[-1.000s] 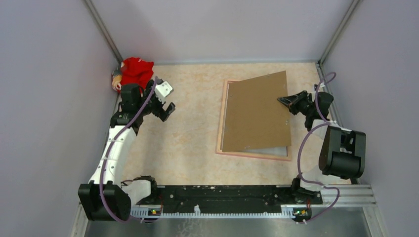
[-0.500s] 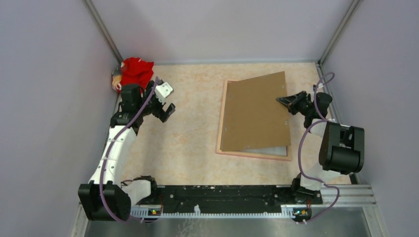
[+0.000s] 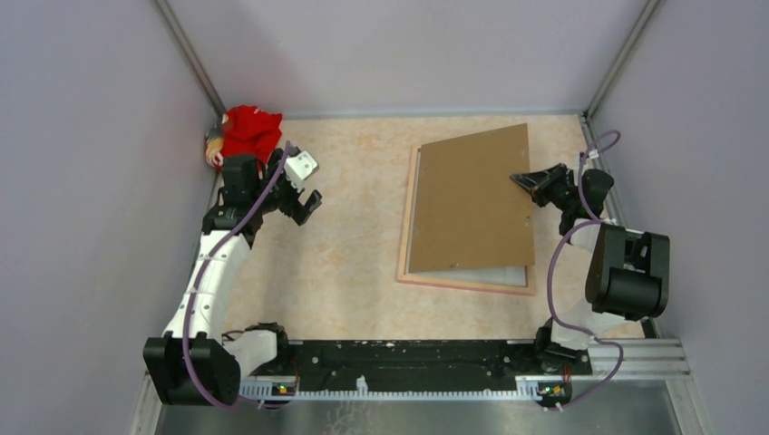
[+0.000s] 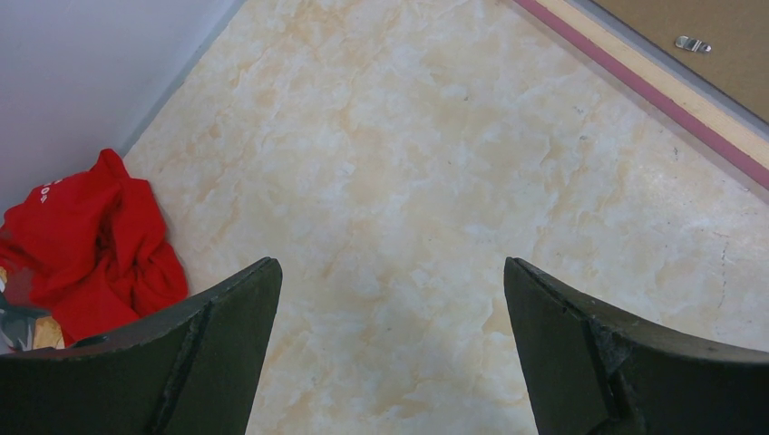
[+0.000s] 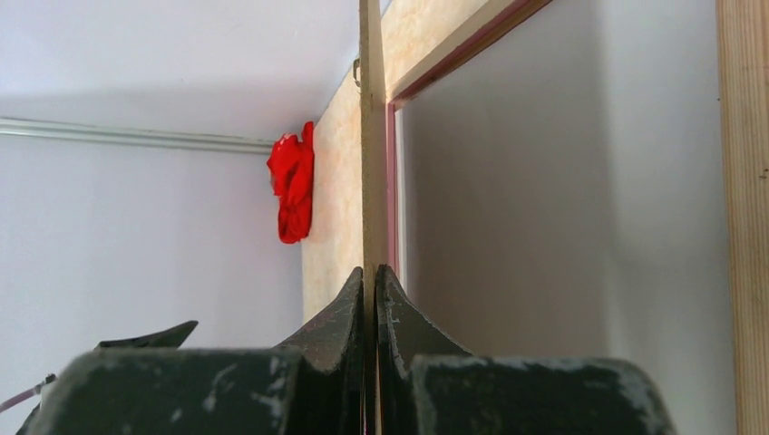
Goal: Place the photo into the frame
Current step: Place the photo frame item in the photo frame.
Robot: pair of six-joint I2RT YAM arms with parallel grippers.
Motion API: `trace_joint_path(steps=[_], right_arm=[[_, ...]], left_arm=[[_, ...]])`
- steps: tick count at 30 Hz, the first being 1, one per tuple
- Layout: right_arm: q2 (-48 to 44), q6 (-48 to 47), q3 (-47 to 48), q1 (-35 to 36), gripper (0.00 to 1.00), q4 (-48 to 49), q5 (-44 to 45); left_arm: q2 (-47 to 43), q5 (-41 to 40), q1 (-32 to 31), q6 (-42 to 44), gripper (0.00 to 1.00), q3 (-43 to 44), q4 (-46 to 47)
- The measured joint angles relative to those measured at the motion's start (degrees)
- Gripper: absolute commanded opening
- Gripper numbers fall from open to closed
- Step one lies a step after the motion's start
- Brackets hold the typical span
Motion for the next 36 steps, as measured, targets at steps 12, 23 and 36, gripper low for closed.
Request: trace_joint_path(steps=[12, 23, 36], right_arm=[[0.72, 0.55, -1.14, -0.26, 0.0, 1.64, -0.42], [1.49, 1.05, -4.02, -0.37, 0.0, 3.39, -0.61], [5.25, 0.72, -3.89, -0.26, 0.0, 5.97, -1.01]], left_arm=[[0.0, 0.0, 0.0, 0.0, 0.99, 0.0, -0.22], [0.0, 0.0, 0.0, 0.24, 0.99, -0.35, -0.33], [0.0, 0.02, 0.0, 0.46, 0.99, -0.74, -0.35]])
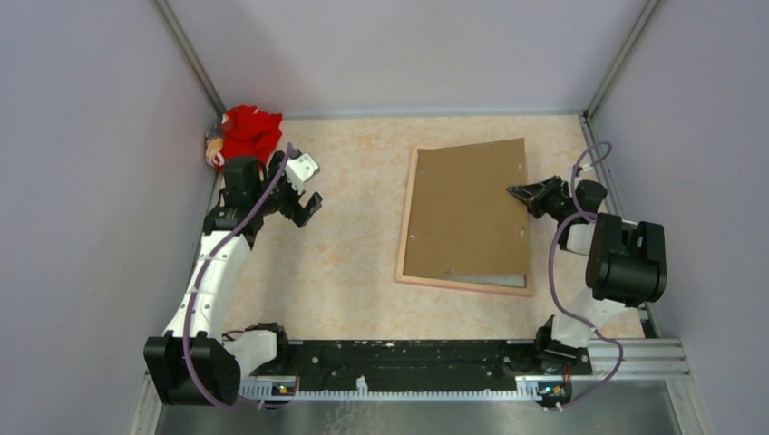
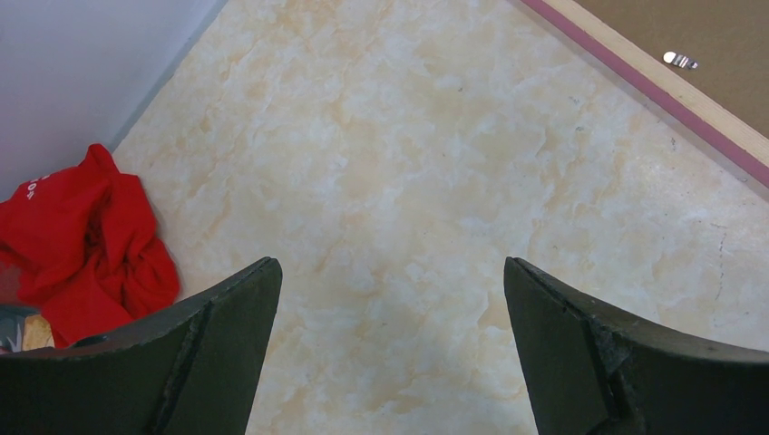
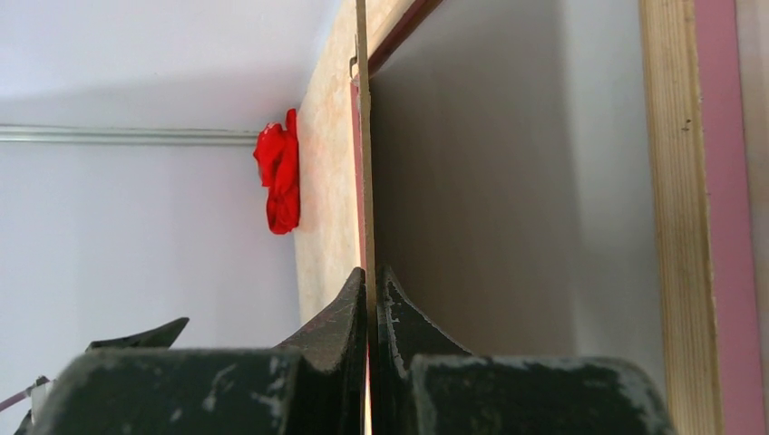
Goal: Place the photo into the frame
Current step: Place the photo frame item in the photo frame.
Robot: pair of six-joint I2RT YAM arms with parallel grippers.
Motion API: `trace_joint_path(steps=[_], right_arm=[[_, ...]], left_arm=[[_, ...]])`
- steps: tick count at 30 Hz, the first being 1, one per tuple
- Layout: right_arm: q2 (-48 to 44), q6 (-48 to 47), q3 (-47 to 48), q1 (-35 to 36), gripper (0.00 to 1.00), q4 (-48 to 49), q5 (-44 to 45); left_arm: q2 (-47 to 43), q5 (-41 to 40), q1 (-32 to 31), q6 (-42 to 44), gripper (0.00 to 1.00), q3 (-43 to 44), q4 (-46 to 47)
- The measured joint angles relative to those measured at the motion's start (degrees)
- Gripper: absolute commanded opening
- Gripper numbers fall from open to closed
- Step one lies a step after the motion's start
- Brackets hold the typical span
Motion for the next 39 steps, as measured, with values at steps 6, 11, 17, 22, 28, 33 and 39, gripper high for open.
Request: trace_joint_path(steps=[6, 11, 17, 22, 28, 33, 39], right_arm=[[0.26, -0.15, 0.02, 0.76, 0.0, 1.66, -0.24], [0.57, -1.68, 1.16, 2.56, 0.06, -0.24, 0.11], [0.39, -7.48, 3.8, 7.61, 0.4, -7.19, 3.26], [-1.7, -15.04, 5.9, 11.8, 0.64, -18.34, 8.11], [-3.1, -24.61, 13.27, 17.9, 0.99, -33.62, 16.7], [-3.3, -31.34, 18.78, 23.74, 0.99, -45.11, 27.45], [-3.3, -36.17, 25.0, 27.91, 0.99, -57.61, 39.5]], left_arm=[[0.02, 0.0, 0.0, 0.35, 0.99, -0.02, 0.0], [0.07, 0.02, 0.0, 0.57, 0.99, -0.02, -0.04], [1.57, 0.15, 0.0, 0.59, 0.99, 0.0, -0.96], [1.81, 0.13, 0.0, 0.59, 0.99, 0.0, -1.33], [1.81, 0.2, 0.0, 0.57, 0.99, 0.0, -1.36], [1.81, 0.2, 0.0, 0.52, 0.99, 0.0, -1.33], [3.13, 0.15, 0.0, -0.13, 0.99, 0.0, -1.33]])
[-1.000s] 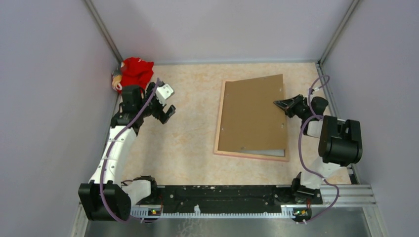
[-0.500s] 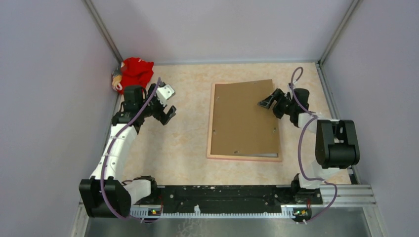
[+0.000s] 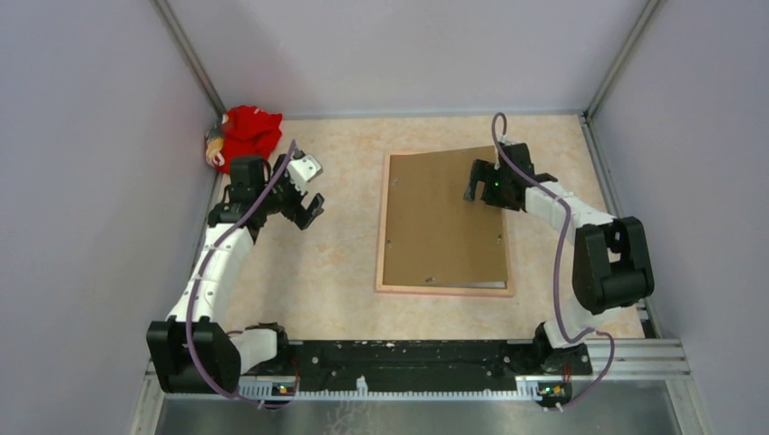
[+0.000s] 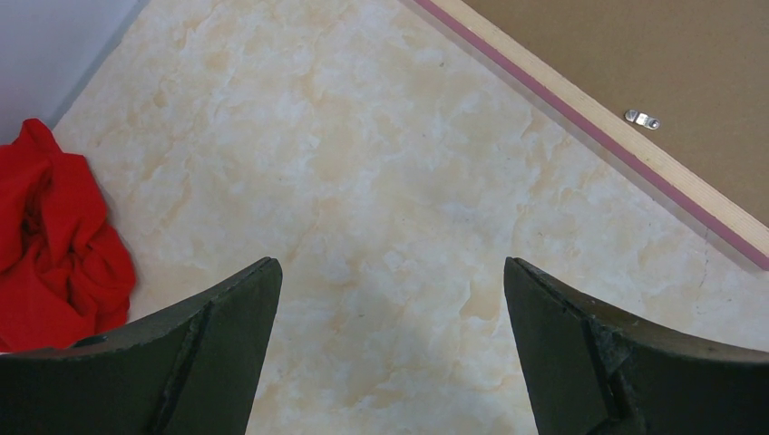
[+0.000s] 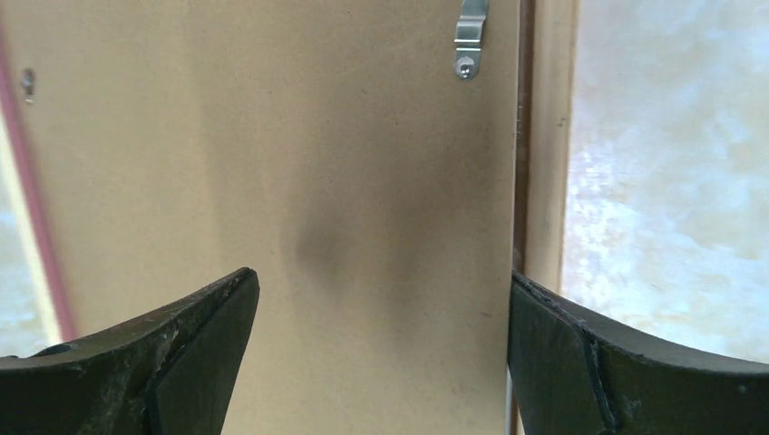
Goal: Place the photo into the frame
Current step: Place the photo frame item in the photo frame.
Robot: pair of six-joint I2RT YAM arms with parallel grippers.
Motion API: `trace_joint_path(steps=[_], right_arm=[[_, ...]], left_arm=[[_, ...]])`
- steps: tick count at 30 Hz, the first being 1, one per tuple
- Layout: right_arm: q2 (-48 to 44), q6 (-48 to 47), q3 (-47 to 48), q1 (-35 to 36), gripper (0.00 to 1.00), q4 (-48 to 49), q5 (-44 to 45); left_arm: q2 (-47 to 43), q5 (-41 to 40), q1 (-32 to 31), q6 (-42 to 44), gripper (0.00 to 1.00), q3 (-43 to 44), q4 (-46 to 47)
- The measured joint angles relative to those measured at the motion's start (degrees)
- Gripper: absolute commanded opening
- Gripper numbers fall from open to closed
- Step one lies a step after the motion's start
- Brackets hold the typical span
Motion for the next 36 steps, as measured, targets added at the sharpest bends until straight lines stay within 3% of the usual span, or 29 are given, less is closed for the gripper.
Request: trace_joint_path(steps=[8, 18, 21, 24, 26, 31, 36], right_arm=[[0.0, -4.55, 5.05, 2.82, 0.99, -9.07, 9.7], [-4.87, -4.33, 6.43, 2.93, 0.99, -12.33, 9.2], [-9.79, -1.55, 4.02, 3.17, 0.97, -7.76, 3.3], [-14.84, 2.69, -2.32, 4.44, 0.82, -0.24, -2.95], [-16.9, 6.03, -7.61, 6.69, 0.76, 4.61, -5.68], [-16.39, 12.72, -16.57, 16.28, 0.72, 12.96, -6.86], [-10.58, 15.91, -17.75, 24.02, 0.71, 21.84, -7.87]], left_arm=[[0.57, 0.09, 0.0, -0.68, 0.99, 0.07, 0.0], [2.47, 1.01, 0.0, -3.28, 0.99, 1.25, 0.26], [3.78, 2.8, 0.0, -5.4, 0.96, 1.25, 1.27], [6.49, 6.91, 0.0, -8.83, 0.9, 1.25, 3.17], [9.44, 10.05, -0.31, -12.33, 0.87, 1.27, 4.57], [19.37, 14.84, -2.89, -20.24, 0.81, 1.81, 7.52], [29.03, 16.04, -7.21, -26.32, 0.71, 4.37, 8.2]])
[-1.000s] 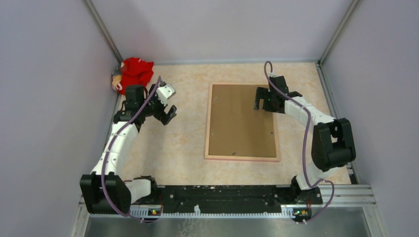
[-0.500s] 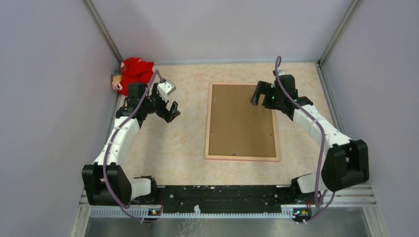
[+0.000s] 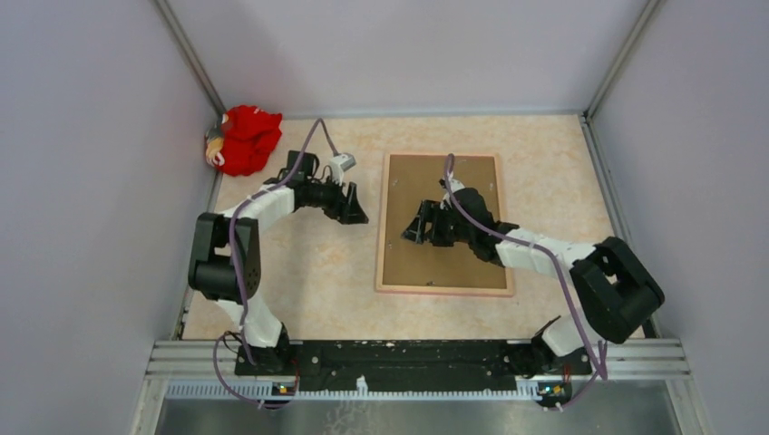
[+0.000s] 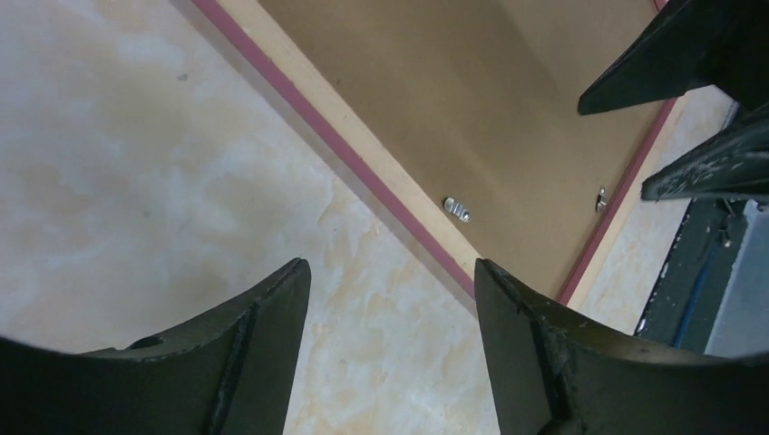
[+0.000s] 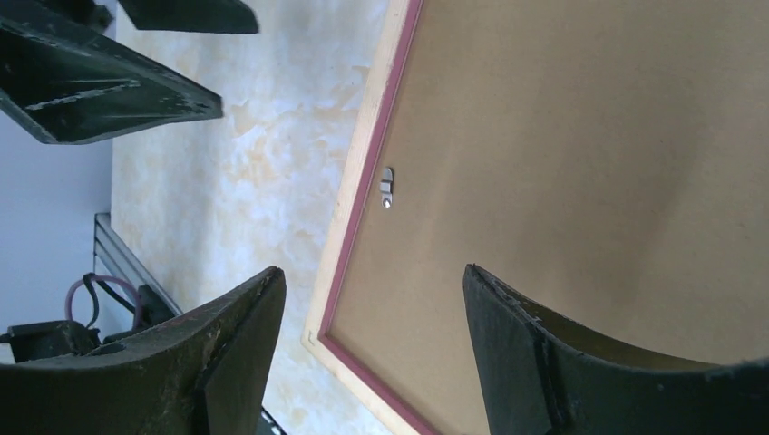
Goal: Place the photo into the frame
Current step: Place the photo frame item in the photo frame.
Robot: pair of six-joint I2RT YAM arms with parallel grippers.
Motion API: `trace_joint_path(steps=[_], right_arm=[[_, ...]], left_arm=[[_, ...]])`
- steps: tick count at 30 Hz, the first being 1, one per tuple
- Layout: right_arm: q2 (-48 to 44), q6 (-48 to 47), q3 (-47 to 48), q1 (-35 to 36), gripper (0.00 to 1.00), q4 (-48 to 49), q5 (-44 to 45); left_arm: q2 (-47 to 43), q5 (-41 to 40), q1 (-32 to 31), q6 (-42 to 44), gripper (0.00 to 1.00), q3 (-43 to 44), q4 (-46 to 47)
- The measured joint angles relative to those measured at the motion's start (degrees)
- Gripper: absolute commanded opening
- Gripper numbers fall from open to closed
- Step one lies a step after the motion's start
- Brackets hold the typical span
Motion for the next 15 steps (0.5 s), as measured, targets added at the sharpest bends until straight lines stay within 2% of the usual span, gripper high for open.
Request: trace_joint_path(steps=[4, 10, 15], right_arm=[[5.75, 1.03, 0.07, 0.61, 0.7, 6.71, -1.57], [12.2, -0.09, 1.2, 1.92, 0.67, 9.9, -3.45], [13.99, -1.68, 2.12, 2.51, 0.65, 12.37, -4.7]], left_arm=[[6.47, 0.87, -2.45, -3.1, 0.62, 4.24, 0.0], [15.45, 2.58, -4.48, -5.62, 0.5, 9.22, -0.26], [18.73, 3.67, -5.16, -6.34, 0.42, 9.64, -0.5]])
